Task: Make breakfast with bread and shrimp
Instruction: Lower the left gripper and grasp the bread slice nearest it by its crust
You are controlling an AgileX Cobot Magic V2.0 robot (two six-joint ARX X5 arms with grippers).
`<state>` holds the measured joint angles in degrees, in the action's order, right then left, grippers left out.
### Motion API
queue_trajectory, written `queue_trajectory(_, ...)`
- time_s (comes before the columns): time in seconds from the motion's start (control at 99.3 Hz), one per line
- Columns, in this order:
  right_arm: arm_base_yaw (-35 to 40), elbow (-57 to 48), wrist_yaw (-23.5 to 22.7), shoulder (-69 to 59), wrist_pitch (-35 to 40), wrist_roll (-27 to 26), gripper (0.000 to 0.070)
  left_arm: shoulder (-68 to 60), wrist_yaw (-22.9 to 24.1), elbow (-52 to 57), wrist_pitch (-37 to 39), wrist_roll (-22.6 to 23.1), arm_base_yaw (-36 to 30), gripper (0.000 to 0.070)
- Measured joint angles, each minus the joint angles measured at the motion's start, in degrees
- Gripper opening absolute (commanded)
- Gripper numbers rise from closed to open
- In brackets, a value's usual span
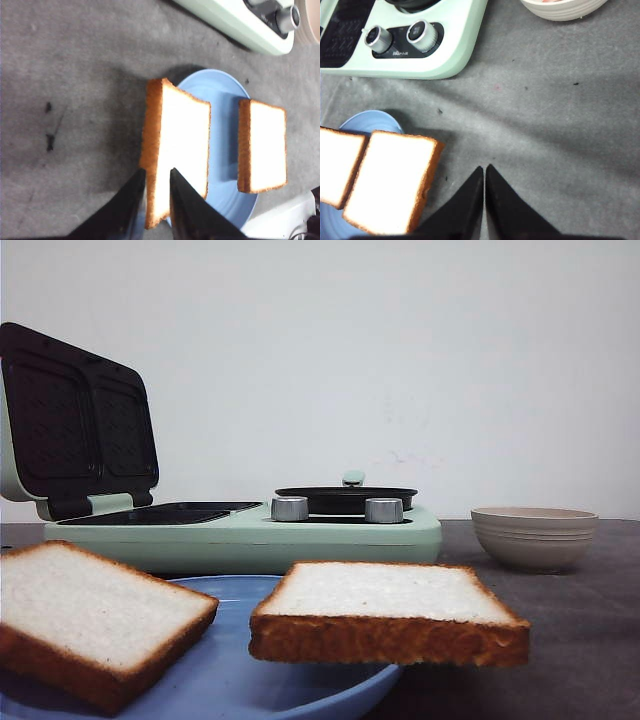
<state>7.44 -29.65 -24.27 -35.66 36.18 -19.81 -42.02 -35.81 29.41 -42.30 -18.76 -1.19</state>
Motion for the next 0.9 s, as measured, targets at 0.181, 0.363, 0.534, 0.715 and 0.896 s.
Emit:
queue_trajectory(0.181,0.0,0.02,0.0,0.0,0.44,0.52,0.0003,-1.64,0.02,0.0,-1.68,-0.07,-1.84,0.0004)
queue_trajectory(0.363,0.0,0.02,-0.15,0.0,0.44,0.72,0.0003,-2.12,0.11,0.0,-2.67,-0.28,-3.06,0.0102)
queue_trajectory(0.534,0.0,0.02,-0.74,0.0,0.63,1.4,0.0003,-2.12,0.79,0.0,-3.08,-0.9,-3.19,0.0286)
queue_trajectory(0.715,0.0,0.02,-1.25,0.0,0.72,1.6,0.0003,-2.12,1.4,0.0,-3.19,-1.36,-3.19,0.0286)
queue_trajectory(0.896,0.0,0.02,-1.25,0.0,0.74,1.6,0.0003,-2.58,1.4,0.0,-3.15,-1.53,-3.3,0.0286)
